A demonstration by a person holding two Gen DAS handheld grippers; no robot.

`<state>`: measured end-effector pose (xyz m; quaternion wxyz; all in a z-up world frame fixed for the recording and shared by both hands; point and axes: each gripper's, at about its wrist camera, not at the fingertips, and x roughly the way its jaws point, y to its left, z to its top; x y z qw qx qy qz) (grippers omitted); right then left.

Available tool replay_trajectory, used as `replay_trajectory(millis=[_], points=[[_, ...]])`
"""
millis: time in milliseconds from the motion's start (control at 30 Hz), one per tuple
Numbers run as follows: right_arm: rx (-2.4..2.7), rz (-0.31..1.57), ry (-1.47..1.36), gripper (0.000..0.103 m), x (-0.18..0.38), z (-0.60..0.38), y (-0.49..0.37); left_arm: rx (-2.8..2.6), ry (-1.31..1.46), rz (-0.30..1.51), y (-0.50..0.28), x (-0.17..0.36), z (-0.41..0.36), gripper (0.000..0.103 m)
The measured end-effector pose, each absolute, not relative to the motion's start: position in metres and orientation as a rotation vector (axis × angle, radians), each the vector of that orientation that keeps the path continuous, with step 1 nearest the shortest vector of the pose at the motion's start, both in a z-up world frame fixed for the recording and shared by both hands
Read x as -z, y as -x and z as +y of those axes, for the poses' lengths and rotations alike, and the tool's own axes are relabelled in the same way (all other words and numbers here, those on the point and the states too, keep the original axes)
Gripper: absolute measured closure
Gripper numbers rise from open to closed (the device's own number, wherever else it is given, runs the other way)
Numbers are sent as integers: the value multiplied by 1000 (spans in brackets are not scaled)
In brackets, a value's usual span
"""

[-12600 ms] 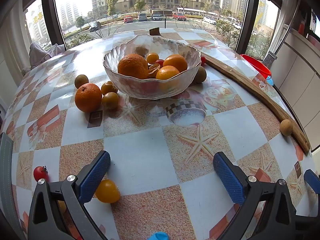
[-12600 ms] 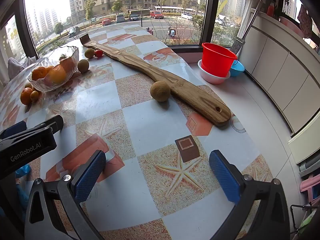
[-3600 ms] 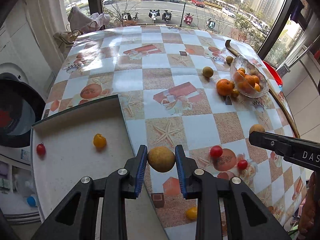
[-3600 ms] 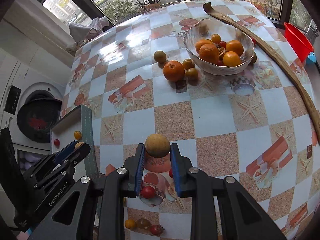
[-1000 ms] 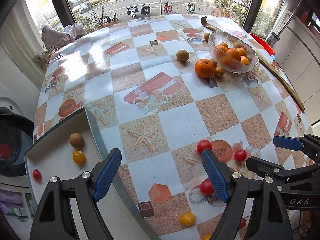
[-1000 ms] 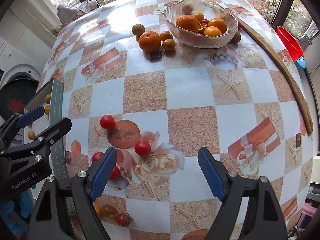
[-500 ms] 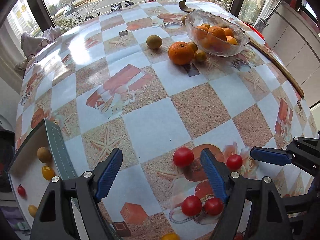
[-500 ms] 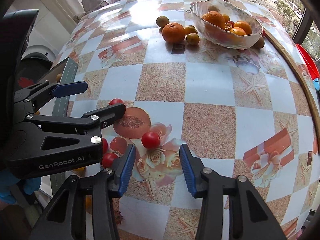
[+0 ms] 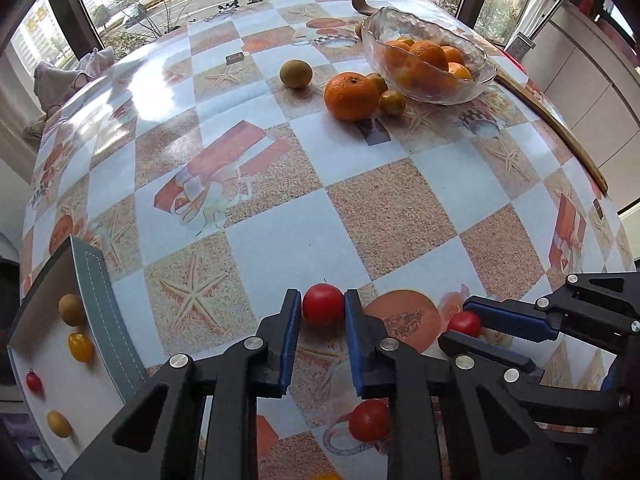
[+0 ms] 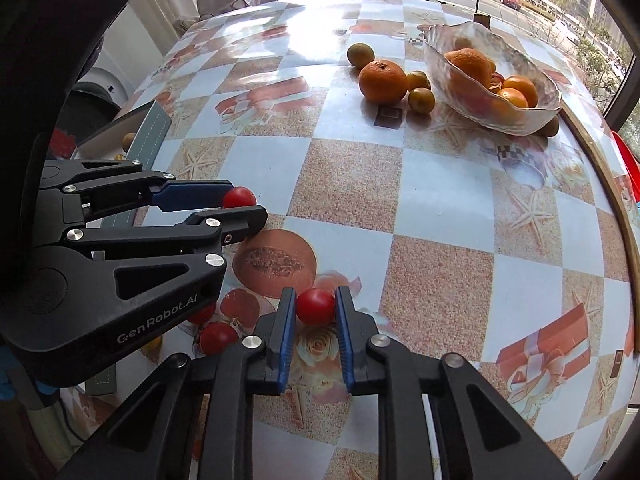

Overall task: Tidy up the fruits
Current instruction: 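Grasp a red cherry tomato with each gripper from the cloth, then carry both red tomatoes into the white tray and open both grippers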

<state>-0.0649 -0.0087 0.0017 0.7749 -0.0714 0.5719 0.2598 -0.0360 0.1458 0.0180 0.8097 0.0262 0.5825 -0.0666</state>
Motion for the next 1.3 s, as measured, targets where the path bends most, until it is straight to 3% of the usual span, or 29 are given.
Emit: replay_trajectory(millis=[300,667,1300], points=[[-496,1327,-45,82,-10,-42,56,113,67,1225,44,-36,165,81],[-516,1340,-89,82,-33,-35,51,28,158,1142,68,-75,200,81],[-792,1345,46,82,-50,120,52,-318,308,1121,153,-68,332,81]])
